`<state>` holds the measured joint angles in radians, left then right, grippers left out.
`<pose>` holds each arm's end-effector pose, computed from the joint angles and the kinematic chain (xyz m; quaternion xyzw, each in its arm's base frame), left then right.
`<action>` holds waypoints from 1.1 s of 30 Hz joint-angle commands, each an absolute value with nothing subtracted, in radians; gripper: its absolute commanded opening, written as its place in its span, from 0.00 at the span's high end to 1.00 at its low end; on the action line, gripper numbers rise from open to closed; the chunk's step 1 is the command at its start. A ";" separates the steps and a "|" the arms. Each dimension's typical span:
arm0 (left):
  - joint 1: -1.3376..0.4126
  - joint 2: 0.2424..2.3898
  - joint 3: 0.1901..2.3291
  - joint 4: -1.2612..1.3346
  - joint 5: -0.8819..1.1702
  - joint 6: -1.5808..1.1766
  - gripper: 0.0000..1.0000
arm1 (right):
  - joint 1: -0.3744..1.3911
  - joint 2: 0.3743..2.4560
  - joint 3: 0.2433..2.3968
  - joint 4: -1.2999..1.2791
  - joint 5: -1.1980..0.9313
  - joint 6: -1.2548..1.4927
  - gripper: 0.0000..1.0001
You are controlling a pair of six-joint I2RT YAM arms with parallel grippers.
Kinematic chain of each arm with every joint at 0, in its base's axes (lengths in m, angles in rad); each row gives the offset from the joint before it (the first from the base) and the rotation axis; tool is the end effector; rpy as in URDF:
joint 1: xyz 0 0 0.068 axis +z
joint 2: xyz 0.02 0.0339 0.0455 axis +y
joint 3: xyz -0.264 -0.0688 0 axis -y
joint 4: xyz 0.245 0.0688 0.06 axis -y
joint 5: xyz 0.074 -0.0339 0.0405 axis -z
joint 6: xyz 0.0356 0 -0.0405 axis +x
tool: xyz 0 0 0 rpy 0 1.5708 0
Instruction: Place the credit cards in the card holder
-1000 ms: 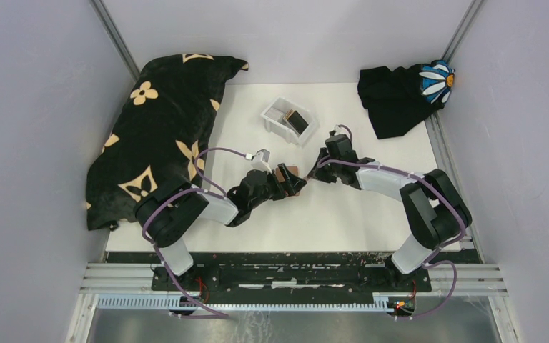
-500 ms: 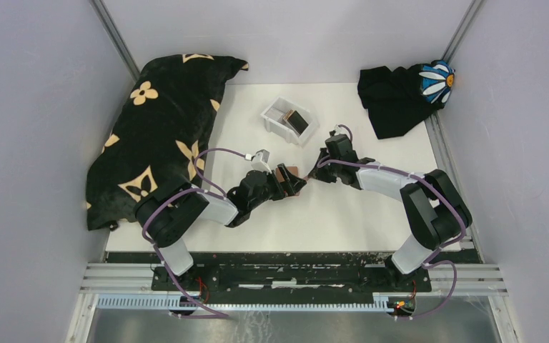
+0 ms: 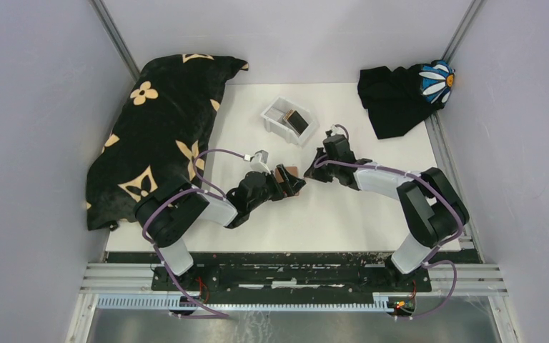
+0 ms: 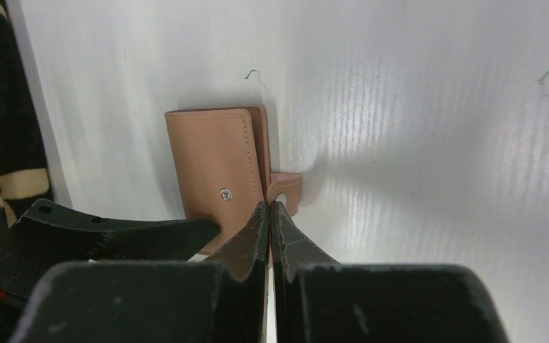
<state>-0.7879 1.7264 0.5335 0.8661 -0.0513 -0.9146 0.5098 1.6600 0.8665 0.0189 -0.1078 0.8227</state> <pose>0.2205 -0.2191 0.1336 -0.0663 0.8099 -0.4243 0.3995 0.2917 0.1675 0.1674 0.1228 0.9125 0.2783 0.2736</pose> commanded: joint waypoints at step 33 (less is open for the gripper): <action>-0.788 1.776 0.456 1.135 -0.019 -0.928 0.01 | 0.570 1.751 0.954 0.117 -0.234 0.844 0.99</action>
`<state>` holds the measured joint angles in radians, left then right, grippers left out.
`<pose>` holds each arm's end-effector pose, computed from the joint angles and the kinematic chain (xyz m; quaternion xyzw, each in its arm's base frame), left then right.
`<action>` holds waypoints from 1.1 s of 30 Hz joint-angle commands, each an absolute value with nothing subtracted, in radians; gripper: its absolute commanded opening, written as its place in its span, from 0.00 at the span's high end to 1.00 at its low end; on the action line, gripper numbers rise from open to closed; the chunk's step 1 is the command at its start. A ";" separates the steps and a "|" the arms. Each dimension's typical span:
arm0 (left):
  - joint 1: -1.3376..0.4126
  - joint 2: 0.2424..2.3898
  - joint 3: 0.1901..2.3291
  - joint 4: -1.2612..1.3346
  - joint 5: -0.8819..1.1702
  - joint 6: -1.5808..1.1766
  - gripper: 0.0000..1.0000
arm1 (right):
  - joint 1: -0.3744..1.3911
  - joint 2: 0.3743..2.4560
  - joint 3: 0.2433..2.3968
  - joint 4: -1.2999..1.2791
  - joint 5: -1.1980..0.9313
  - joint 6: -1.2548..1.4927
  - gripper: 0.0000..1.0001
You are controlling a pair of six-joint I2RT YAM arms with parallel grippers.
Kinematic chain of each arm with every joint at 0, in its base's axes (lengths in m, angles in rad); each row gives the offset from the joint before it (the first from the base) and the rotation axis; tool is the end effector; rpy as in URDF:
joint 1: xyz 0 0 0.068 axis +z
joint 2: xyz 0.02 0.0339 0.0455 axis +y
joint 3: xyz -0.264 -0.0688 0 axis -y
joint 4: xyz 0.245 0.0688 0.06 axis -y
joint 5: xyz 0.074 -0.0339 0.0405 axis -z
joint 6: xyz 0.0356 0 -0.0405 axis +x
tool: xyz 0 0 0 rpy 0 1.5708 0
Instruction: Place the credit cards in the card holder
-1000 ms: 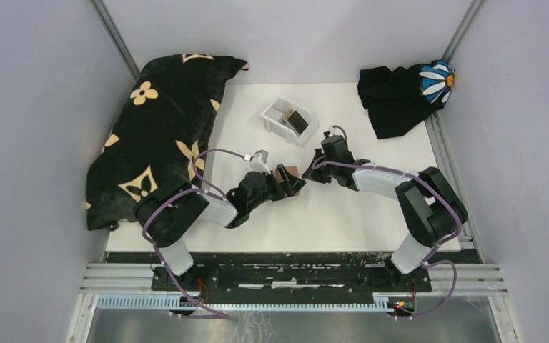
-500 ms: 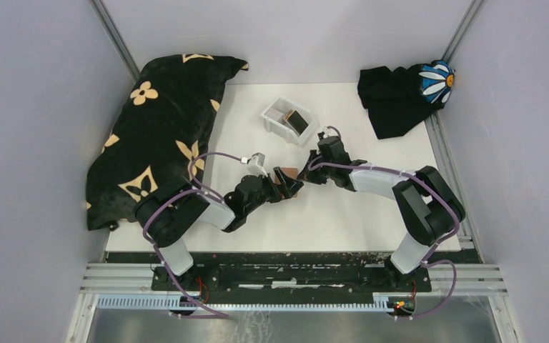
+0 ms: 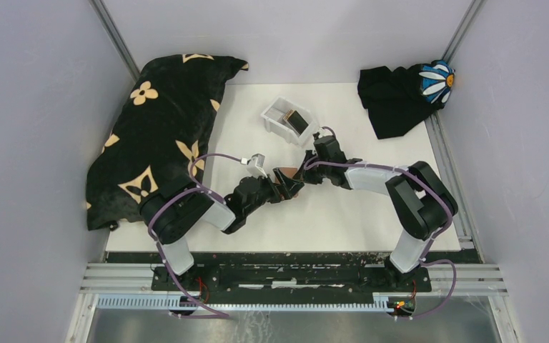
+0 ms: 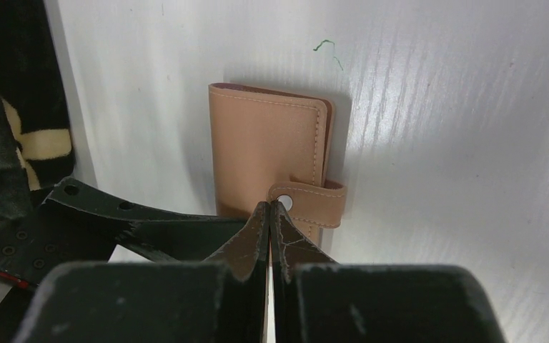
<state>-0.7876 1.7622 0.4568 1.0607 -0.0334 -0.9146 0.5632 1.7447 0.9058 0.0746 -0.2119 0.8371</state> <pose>0.2116 -0.2108 0.1254 -0.0603 0.7858 -0.4541 0.4156 0.2941 0.1946 0.1561 0.0838 0.9117 0.3258 0.2357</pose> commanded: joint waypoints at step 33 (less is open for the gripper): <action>-0.783 1.802 0.452 1.159 -0.019 -0.933 0.02 | 0.599 1.787 0.974 0.109 -0.249 0.839 0.99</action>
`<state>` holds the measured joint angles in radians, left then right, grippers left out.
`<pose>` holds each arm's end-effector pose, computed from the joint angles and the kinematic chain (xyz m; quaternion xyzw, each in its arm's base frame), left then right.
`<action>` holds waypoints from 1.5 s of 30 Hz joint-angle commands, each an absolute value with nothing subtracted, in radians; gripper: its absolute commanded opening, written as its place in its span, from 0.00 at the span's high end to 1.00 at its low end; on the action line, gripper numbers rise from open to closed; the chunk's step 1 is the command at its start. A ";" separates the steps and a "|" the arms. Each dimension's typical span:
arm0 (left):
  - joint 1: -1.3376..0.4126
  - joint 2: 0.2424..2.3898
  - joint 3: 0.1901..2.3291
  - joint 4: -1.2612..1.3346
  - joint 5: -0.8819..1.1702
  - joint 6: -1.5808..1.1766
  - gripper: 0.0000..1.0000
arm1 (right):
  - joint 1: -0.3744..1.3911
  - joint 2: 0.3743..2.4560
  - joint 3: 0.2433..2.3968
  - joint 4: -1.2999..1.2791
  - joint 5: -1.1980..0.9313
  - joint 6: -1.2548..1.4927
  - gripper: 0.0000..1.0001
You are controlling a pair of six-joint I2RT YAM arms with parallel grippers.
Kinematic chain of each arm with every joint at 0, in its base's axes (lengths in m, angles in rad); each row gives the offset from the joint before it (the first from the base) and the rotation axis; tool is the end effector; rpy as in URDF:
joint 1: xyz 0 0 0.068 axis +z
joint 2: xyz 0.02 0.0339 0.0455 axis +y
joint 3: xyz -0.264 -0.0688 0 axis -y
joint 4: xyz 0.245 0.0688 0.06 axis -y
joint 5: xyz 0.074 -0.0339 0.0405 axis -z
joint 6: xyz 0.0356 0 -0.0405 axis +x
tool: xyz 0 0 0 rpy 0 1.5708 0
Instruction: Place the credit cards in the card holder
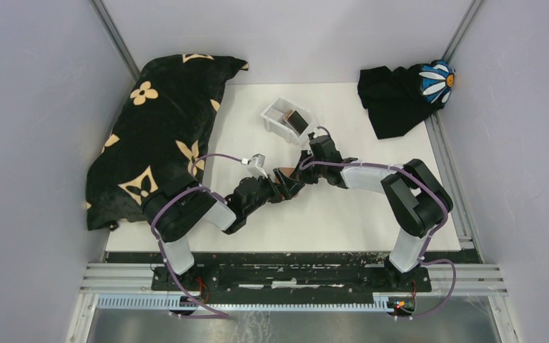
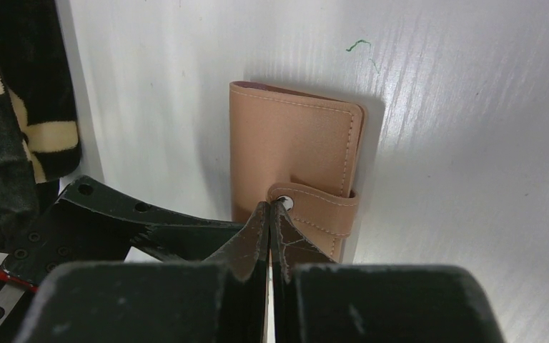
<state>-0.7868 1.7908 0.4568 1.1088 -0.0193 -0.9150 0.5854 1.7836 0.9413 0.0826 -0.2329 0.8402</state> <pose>0.2125 -0.2121 0.1226 -0.0561 0.7801 -0.4636 0.4165 0.2975 0.2071 0.1539 0.0705 0.9111 0.3370 0.2266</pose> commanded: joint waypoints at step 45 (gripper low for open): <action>-0.784 1.810 0.430 1.194 -0.025 -0.943 0.03 | 0.601 1.737 0.931 0.070 -0.166 0.800 0.99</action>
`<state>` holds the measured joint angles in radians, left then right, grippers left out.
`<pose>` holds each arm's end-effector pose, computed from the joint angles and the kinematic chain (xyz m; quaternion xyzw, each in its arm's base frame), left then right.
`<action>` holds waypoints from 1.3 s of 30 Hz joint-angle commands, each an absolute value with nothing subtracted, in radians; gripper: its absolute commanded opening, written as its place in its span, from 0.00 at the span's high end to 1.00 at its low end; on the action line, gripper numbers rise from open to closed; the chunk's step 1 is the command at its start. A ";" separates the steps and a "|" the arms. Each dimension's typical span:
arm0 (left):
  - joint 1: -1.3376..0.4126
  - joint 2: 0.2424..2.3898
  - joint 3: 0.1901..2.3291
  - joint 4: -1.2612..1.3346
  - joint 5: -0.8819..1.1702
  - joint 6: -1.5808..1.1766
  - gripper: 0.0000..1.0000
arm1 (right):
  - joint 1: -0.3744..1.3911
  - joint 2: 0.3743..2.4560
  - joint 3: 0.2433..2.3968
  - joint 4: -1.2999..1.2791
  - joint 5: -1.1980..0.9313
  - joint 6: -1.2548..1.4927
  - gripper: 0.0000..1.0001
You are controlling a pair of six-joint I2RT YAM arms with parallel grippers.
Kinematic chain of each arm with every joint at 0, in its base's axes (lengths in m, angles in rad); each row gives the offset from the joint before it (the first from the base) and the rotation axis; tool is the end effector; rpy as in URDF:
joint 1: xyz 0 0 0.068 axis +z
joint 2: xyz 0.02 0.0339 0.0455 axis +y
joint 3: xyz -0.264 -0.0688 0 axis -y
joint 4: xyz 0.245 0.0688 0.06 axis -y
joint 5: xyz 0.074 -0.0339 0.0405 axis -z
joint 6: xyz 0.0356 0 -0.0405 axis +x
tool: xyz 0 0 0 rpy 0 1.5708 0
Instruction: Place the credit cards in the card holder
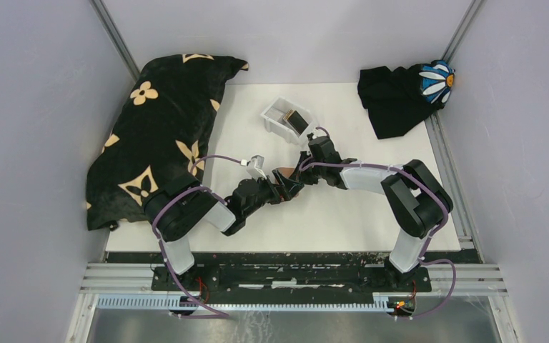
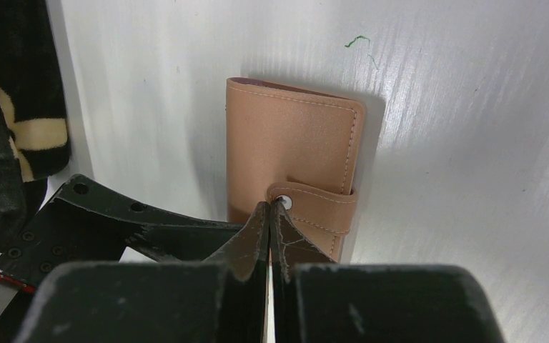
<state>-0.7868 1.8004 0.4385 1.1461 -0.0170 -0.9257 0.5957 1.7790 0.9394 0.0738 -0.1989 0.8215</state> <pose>0.2099 -0.2096 0.1199 -0.0594 0.7769 -0.4692 0.4157 0.2951 0.2086 0.1540 0.0645 0.9141 0.3230 0.2365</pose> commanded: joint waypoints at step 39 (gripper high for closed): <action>-0.782 1.837 0.466 1.182 -0.008 -0.945 0.03 | 0.609 1.786 0.977 0.069 -0.212 0.795 0.99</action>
